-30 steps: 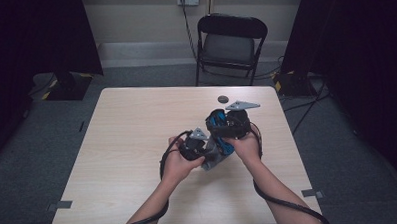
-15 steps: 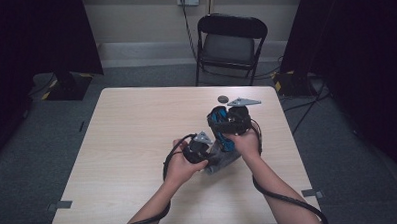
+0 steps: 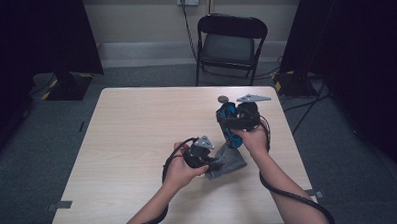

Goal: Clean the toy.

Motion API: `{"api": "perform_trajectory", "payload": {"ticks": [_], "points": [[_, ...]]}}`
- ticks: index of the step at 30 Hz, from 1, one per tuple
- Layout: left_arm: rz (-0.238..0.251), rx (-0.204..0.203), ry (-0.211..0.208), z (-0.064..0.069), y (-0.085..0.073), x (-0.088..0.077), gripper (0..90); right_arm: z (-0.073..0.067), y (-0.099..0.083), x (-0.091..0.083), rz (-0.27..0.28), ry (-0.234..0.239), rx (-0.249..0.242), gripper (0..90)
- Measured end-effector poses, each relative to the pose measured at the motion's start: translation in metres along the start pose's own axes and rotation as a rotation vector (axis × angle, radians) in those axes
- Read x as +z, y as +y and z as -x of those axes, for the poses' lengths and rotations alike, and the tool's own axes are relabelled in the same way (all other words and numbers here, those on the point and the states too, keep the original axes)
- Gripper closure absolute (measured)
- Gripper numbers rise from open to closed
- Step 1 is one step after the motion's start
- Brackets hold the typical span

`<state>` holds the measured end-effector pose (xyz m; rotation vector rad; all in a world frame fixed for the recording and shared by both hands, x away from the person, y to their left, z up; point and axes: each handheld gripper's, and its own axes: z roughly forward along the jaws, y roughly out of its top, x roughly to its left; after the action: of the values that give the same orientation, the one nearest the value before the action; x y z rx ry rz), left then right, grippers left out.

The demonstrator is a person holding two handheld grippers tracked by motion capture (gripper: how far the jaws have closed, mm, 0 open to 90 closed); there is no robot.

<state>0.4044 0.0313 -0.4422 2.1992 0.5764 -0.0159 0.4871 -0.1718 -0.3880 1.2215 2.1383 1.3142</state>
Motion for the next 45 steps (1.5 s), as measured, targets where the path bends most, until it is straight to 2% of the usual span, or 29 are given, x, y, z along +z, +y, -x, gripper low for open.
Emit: {"api": "perform_trajectory", "payload": {"ticks": [5, 10, 17, 24, 31, 34, 39, 42, 45], "points": [[0.012, 0.000, 0.042, -0.007, -0.004, -0.019, 75.5, 0.016, -0.006, -0.010, -0.014, -0.028, 0.006, 25.0], [0.042, -0.050, 0.104, -0.024, -0.015, -0.044, 75.4, 0.031, -0.019, -0.017, -0.037, -0.042, 0.028, 25.0], [0.073, -0.099, 0.194, -0.045, -0.030, -0.077, 75.4, 0.048, -0.037, -0.021, -0.078, -0.067, 0.049, 25.0], [0.063, -0.172, 0.273, -0.068, -0.059, -0.099, 75.2, 0.056, -0.052, -0.024, -0.122, -0.086, 0.043, 25.0], [0.069, -0.235, 0.353, -0.086, -0.084, -0.111, 74.6, 0.069, -0.070, -0.019, -0.194, -0.104, 0.061, 24.9], [0.072, -0.237, 0.378, -0.092, -0.089, -0.115, 74.3, 0.074, -0.075, -0.016, -0.205, -0.103, 0.071, 24.9], [0.056, -0.269, 0.425, -0.107, -0.099, -0.115, 73.0, 0.082, -0.080, -0.008, -0.240, -0.133, 0.060, 24.8], [0.049, -0.278, 0.440, -0.114, -0.105, -0.111, 70.6, 0.088, -0.085, -0.002, -0.261, -0.135, 0.080, 24.7], [0.054, -0.291, 0.430, -0.118, -0.108, -0.107, 68.8, 0.093, -0.092, 0.005, -0.297, -0.155, 0.059, 24.6]]}}
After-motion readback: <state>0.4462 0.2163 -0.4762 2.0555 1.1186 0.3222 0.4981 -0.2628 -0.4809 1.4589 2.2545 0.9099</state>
